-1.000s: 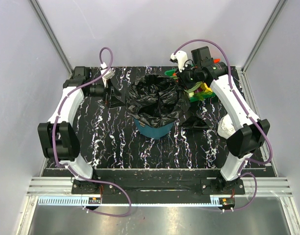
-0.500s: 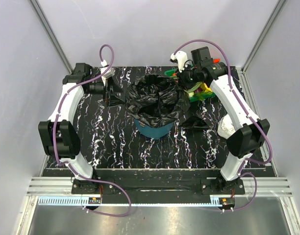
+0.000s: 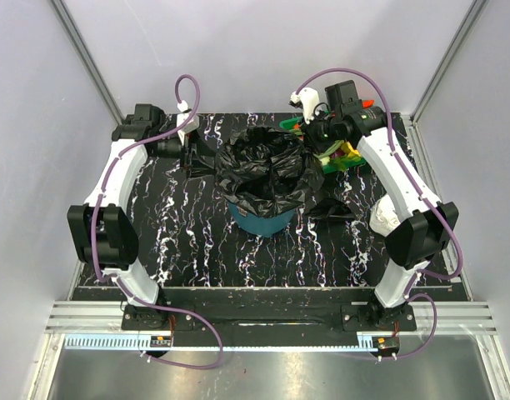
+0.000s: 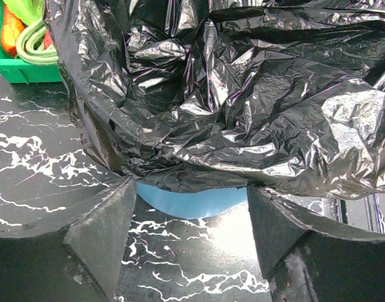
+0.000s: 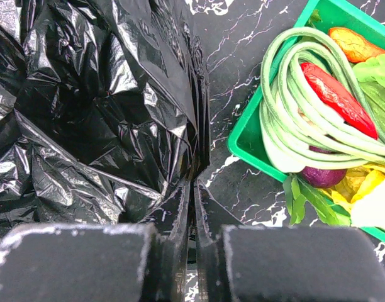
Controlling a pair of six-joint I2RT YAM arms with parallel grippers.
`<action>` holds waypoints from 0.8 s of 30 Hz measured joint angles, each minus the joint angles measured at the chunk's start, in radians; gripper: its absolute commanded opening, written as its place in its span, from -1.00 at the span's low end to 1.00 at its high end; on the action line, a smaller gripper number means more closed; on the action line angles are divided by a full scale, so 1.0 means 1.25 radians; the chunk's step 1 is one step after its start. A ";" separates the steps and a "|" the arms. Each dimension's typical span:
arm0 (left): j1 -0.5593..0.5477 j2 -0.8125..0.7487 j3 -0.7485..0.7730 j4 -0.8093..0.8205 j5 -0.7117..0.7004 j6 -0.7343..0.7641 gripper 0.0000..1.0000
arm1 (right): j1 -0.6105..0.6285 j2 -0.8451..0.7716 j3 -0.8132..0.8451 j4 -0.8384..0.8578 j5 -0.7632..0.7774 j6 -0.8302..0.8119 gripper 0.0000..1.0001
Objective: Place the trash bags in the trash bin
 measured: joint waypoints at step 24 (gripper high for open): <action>-0.006 0.021 0.016 -0.092 -0.015 0.072 -1.00 | -0.002 -0.012 -0.031 0.003 0.001 0.000 -0.81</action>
